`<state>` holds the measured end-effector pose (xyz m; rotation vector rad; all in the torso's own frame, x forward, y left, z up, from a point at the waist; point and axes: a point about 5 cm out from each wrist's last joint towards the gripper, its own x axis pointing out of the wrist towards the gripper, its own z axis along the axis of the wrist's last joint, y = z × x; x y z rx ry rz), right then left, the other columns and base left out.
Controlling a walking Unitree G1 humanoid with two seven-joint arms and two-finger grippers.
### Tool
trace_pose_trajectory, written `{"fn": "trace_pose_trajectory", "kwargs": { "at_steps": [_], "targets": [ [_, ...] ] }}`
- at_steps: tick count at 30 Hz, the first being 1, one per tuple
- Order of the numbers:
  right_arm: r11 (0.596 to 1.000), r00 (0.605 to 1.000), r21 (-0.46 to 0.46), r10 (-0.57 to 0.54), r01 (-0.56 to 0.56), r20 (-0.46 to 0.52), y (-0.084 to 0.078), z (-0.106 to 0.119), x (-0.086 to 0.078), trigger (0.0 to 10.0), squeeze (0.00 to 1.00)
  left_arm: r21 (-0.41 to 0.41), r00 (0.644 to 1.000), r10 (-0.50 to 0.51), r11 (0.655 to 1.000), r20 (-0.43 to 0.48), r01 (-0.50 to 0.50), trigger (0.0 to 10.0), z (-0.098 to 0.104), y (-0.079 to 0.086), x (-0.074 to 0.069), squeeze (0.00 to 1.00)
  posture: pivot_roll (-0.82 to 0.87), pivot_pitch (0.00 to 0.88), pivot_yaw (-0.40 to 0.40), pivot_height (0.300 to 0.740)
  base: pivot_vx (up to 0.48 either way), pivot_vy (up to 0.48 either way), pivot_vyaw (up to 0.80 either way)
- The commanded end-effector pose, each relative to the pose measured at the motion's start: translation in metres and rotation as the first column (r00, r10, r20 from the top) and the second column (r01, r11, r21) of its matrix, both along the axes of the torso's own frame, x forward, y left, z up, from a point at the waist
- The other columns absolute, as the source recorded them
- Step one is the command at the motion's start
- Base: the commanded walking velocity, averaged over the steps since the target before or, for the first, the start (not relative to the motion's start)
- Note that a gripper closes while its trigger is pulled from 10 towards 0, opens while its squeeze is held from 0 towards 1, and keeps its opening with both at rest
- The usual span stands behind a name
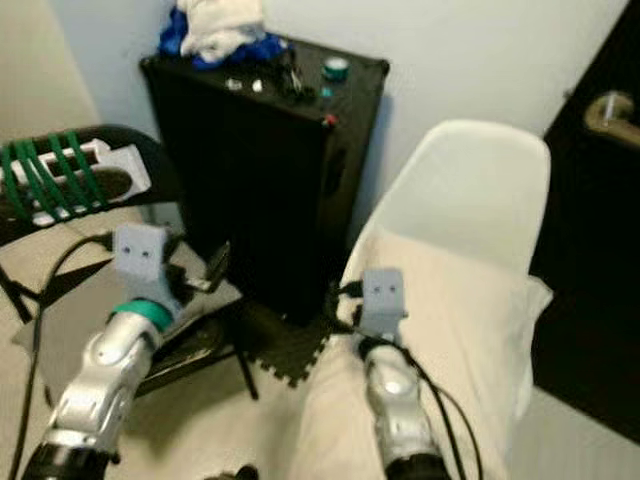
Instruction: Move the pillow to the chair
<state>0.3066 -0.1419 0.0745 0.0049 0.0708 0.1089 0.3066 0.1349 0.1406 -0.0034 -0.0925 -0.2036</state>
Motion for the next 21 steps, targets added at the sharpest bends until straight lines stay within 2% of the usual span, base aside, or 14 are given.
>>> {"fn": "trace_pose_trajectory", "kwargs": {
  "at_steps": [1,21],
  "targets": [
    [1.0,1.0,-0.007,-0.011,0.011,-0.02,-0.0033,-0.0051,-0.0019,10.0,0.0,0.015,0.999,-0.002,1.0,-0.037,0.002,10.0,-0.0079,-0.0007,-0.001,0.0,0.06,0.0,0.039,0.74,0.0,0.0,0.8],
    [1.0,0.999,0.007,-0.029,0.03,-0.04,-0.0049,-0.009,-0.001,10.0,0.0,0.042,0.997,-0.01,0.999,-0.079,0.014,10.0,-0.0145,0.0003,-0.0016,0.0,0.07,0.006,0.045,0.74,0.0,0.0,0.8]
  ]
}}
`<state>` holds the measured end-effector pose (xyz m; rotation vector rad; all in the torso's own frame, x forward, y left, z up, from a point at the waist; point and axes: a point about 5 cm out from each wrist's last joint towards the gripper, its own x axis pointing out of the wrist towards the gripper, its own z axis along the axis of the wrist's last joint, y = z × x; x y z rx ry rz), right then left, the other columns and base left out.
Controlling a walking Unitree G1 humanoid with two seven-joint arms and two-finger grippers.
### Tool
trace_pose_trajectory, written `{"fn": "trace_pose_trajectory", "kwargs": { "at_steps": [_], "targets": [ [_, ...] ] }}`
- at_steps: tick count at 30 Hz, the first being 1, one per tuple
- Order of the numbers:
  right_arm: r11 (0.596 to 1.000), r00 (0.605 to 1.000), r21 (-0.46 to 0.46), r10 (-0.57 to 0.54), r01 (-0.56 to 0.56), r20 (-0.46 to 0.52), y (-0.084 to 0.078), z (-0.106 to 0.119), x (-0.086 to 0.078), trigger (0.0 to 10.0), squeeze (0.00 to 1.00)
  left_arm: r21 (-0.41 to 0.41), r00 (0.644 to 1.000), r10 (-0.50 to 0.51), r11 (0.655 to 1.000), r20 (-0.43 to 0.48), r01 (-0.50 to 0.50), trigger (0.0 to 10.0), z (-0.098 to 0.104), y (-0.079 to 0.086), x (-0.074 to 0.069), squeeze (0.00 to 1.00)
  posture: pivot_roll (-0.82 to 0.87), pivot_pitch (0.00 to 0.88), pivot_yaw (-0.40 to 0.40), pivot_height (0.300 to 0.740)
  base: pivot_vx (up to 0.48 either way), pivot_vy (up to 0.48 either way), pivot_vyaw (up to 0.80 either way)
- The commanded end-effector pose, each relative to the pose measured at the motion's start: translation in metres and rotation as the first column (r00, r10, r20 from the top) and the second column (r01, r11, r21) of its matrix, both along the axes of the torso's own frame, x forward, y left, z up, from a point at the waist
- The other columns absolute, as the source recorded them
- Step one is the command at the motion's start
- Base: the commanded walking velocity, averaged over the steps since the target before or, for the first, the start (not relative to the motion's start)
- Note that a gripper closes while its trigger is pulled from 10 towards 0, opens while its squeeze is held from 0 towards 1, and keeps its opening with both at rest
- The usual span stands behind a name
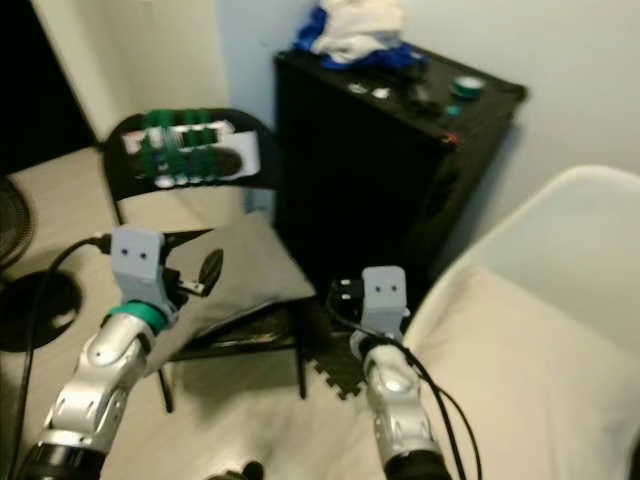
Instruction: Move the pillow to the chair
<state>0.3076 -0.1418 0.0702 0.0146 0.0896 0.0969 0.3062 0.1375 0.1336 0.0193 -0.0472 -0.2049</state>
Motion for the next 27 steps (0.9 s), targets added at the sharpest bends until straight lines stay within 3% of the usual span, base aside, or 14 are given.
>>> {"fn": "trace_pose_trajectory", "kwargs": {
  "at_steps": [1,9,21,27],
  "targets": [
    [1.0,1.0,0.0,-0.018,0.018,-0.022,-0.005,-0.005,-0.002,10.0,0.0,0.016,0.999,-0.015,1.0,-0.039,0.016,10.0,-0.008,-0.003,-0.001,0.0,0.07,0.005,0.047,0.74,0.0,0.0,0.8],
    [0.999,0.998,0.013,-0.045,0.045,-0.044,-0.009,-0.01,-0.004,10.0,0.0,-0.006,0.993,-0.006,1.0,-0.119,0.005,10.0,-0.022,-0.002,-0.003,0.0,0.07,0.004,0.051,0.74,0.0,0.0,0.8],
    [0.998,0.993,-0.017,-0.062,0.06,-0.101,-0.018,-0.023,-0.003,10.0,0.0,0.094,0.968,0.075,0.994,-0.241,-0.053,10.0,-0.061,0.009,-0.006,0.0,0.06,0.001,0.017,0.74,0.0,0.0,0.8],
    [0.995,0.969,-0.063,-0.084,0.072,-0.232,-0.025,-0.048,-0.01,10.0,0.0,0.117,0.932,0.106,0.991,-0.348,-0.069,10.0,-0.095,0.012,-0.013,0.0,0.05,0.004,0.005,0.74,0.0,0.0,0.8]
  ]
}}
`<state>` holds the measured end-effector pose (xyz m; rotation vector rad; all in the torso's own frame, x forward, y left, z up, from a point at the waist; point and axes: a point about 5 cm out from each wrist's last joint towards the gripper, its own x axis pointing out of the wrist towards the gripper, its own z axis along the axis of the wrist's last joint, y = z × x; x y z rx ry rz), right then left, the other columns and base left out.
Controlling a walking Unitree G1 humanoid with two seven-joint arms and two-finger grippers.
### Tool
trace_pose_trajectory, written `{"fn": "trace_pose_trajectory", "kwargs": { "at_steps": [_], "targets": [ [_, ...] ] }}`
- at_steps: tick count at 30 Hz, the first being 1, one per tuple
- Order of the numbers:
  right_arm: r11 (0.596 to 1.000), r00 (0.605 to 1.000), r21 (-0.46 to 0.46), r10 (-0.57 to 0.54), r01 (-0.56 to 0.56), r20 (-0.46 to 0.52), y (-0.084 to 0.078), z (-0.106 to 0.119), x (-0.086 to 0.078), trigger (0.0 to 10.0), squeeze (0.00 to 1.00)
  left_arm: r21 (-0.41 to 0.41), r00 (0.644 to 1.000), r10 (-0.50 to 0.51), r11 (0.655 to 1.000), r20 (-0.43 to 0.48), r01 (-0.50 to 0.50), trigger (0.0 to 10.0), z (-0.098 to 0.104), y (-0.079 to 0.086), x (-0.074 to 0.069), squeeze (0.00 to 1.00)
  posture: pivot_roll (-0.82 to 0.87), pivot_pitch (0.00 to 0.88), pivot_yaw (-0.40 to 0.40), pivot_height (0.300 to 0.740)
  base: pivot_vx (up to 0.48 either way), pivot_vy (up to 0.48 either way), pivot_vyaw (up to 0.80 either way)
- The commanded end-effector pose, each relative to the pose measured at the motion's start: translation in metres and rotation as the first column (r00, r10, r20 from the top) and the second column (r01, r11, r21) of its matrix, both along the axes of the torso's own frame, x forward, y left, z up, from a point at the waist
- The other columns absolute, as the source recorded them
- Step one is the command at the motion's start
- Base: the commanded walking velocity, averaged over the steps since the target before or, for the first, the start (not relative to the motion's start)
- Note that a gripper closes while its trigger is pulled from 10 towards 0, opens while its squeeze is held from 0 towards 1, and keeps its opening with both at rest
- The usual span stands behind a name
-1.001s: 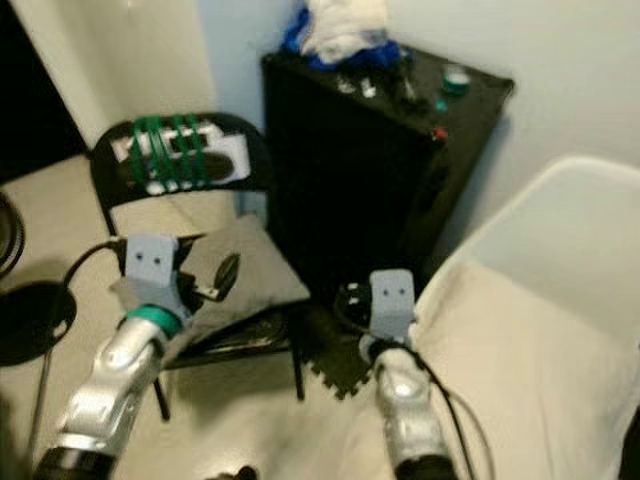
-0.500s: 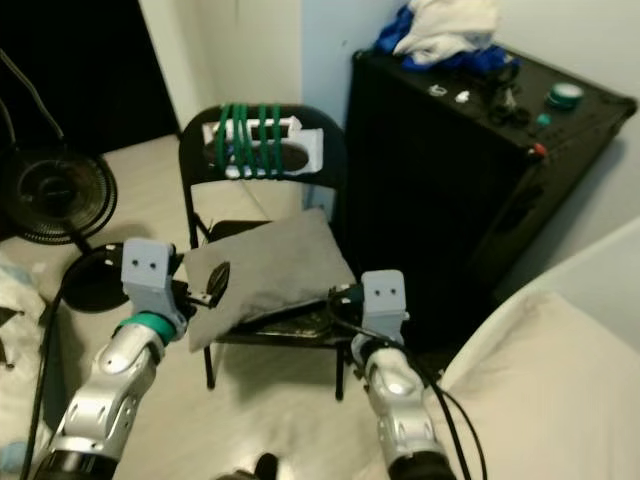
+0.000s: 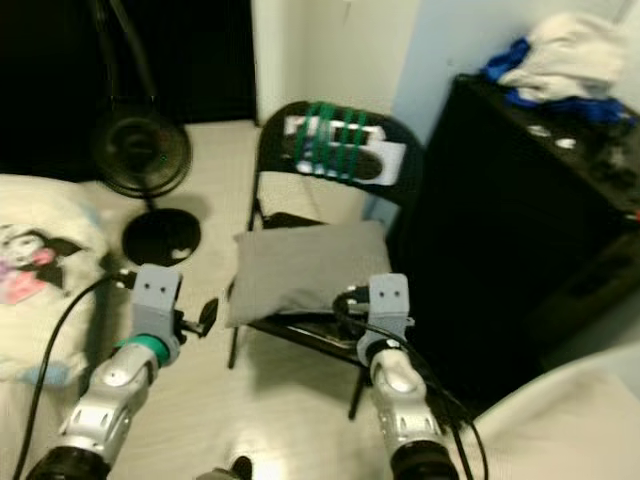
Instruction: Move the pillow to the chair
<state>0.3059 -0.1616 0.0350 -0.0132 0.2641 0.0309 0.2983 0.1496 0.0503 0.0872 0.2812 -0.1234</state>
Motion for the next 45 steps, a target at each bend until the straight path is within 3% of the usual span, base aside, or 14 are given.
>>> {"fn": "trace_pose_trajectory", "kwargs": {
  "at_steps": [1,4,5,13,19,31,45],
  "targets": [
    [1.0,0.998,-0.015,-0.016,0.016,-0.064,-0.005,-0.013,-0.008,10.0,0.0,0.004,0.999,0.006,1.0,-0.042,-0.006,10.0,-0.011,0.0,-0.005,0.0,0.05,0.004,0.005,0.74,0.0,0.0,0.8],
    [0.999,0.991,-0.017,-0.037,0.035,-0.129,-0.008,-0.025,-0.014,10.0,0.0,0.0,0.997,0.005,1.0,-0.077,-0.005,10.0,-0.02,-0.002,-0.007,0.0,0.05,0.006,0.004,0.74,0.0,0.0,0.8],
    [0.999,0.968,-0.02,-0.035,0.031,-0.249,-0.007,-0.045,-0.028,10.0,0.0,0.017,0.992,-0.014,1.0,-0.127,0.017,10.0,-0.031,-0.007,-0.008,0.0,0.04,0.006,0.016,0.74,0.0,0.0,0.0],
    [0.999,0.961,-0.02,-0.034,0.03,-0.273,-0.006,-0.05,-0.031,10.0,0.0,0.024,0.991,-0.021,0.999,-0.134,0.024,10.0,-0.033,-0.008,-0.008,0.0,0.04,0.006,0.018,0.74,0.0,0.0,0.0],
    [0.996,0.951,-0.011,-0.084,0.084,-0.298,-0.012,-0.056,-0.038,10.0,0.0,0.008,0.991,-0.04,0.999,-0.126,0.041,10.0,-0.031,-0.012,-0.005,0.0,0.05,0.01,0.031,0.74,0.0,0.326,0.0],
    [0.996,0.95,-0.007,-0.086,0.088,-0.301,-0.011,-0.059,-0.038,10.0,0.0,0.021,0.989,-0.09,0.995,-0.117,0.093,10.0,-0.032,-0.014,-0.001,0.0,0.05,0.004,0.04,0.74,0.0,0.286,0.0],
    [0.994,0.948,0.004,-0.104,0.11,-0.302,-0.011,-0.063,-0.042,10.0,0.0,0.024,0.985,-0.124,0.992,-0.12,0.127,10.0,-0.032,-0.014,0.001,0.0,0.05,0.0,0.061,0.74,0.0,-0.447,0.0]
  ]
}}
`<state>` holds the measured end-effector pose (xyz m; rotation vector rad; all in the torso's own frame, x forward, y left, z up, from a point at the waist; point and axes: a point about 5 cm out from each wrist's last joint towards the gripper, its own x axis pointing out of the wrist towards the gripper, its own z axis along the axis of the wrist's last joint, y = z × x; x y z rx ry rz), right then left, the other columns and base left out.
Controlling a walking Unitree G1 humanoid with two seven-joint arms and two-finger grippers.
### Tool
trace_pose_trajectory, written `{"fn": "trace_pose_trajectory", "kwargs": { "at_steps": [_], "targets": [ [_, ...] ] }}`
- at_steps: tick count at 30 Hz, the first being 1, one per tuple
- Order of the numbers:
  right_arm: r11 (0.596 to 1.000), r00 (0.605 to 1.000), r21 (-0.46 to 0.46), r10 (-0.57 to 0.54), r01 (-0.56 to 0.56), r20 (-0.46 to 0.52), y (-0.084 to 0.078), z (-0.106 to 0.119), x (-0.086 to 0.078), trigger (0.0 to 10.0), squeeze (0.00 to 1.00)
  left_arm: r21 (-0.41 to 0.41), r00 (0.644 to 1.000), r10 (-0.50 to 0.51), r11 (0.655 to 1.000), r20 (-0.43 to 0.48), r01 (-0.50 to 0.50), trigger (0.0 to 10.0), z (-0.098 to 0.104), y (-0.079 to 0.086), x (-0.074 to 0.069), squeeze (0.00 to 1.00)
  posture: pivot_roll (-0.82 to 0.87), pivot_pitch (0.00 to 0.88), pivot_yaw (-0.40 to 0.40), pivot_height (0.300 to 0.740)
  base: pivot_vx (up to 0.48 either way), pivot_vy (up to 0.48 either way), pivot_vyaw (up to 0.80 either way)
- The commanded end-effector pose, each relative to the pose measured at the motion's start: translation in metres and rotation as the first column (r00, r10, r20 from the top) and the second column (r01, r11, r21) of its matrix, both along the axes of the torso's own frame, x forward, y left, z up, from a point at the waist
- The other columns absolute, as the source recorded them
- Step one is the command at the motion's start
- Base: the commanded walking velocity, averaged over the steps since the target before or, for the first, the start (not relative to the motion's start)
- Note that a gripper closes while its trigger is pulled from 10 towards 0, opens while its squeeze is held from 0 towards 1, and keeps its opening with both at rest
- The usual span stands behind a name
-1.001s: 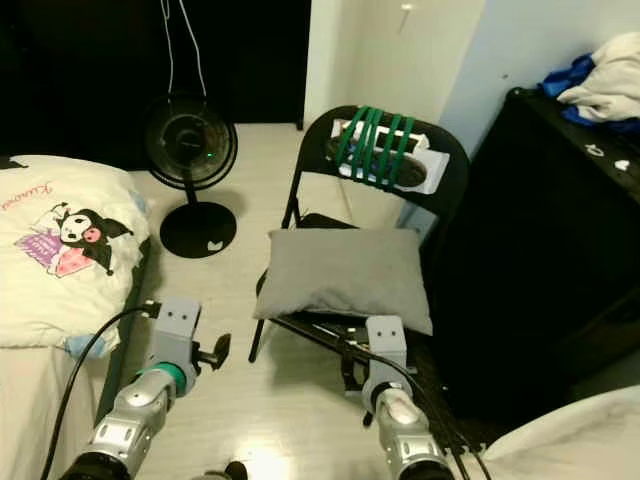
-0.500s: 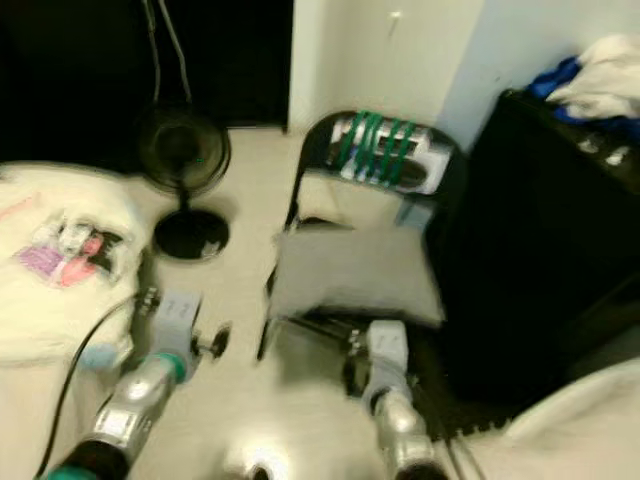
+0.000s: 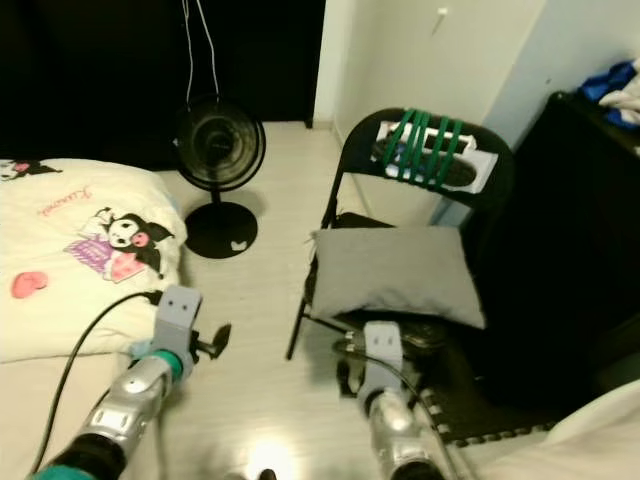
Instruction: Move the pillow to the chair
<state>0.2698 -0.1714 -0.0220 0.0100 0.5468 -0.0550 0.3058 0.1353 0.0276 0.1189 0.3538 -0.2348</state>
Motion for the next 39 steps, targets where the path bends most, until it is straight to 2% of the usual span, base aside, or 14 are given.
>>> {"fn": "trace_pose_trajectory", "kwargs": {
  "at_steps": [1,22,30,33,34,35,36,39],
  "targets": [
    [1.0,0.999,0.012,-0.024,0.024,-0.024,-0.001,-0.006,-0.006,10.0,0.0,0.012,0.999,-0.017,1.0,-0.041,0.017,10.0,-0.009,0.0,-0.006,0.0,0.05,0.0,0.066,0.74,0.0,-0.48,0.0],
    [0.998,0.999,0.028,-0.049,0.049,-0.018,-0.001,-0.007,-0.008,10.0,0.0,0.025,0.997,-0.065,0.998,-0.04,0.066,10.0,-0.007,-0.001,-0.004,0.0,0.06,0.0,0.085,0.74,0.0,-0.474,0.0],
    [0.998,0.998,0.031,-0.054,0.054,-0.019,-0.001,-0.007,-0.008,10.0,0.0,0.057,0.997,-0.047,0.997,-0.056,0.05,10.0,-0.008,-0.001,-0.001,0.0,0.06,0.0,0.088,0.74,0.0,0.0,0.0],
    [0.998,0.998,0.031,-0.053,0.054,-0.021,-0.001,-0.007,-0.008,10.0,0.0,0.046,0.997,-0.019,0.999,-0.08,0.023,10.0,-0.012,0.0,-0.003,0.0,0.06,0.0,0.087,0.74,0.0,0.0,0.0],
    [0.998,0.998,0.027,-0.05,0.051,-0.028,-0.001,-0.008,-0.008,10.0,0.0,0.027,0.995,0.018,1.0,-0.101,-0.016,10.0,-0.016,0.004,-0.005,0.0,0.05,0.0,0.084,0.74,0.0,0.0,0.0],
    [0.999,0.998,0.019,-0.041,0.041,-0.041,-0.001,-0.009,-0.008,10.0,0.0,-0.031,0.985,0.105,0.993,-0.138,-0.111,10.0,-0.022,0.012,-0.008,0.0,0.05,0.0,0.084,0.74,0.0,0.0,0.0],
    [0.999,0.998,0.018,-0.039,0.04,-0.045,-0.001,-0.009,-0.009,10.0,0.0,-0.043,0.978,0.142,0.988,-0.155,-0.15,10.0,-0.025,0.016,-0.01,0.0,0.05,0.0,0.084,0.74,0.0,0.0,0.0],
    [0.999,0.998,0.017,-0.036,0.037,-0.049,0.0,-0.01,-0.009,10.0,0.0,-0.037,0.967,0.188,0.98,-0.173,-0.197,10.0,-0.029,0.024,-0.013,0.0,0.05,0.0,0.084,0.74,0.0,0.0,0.0]
  ]
}}
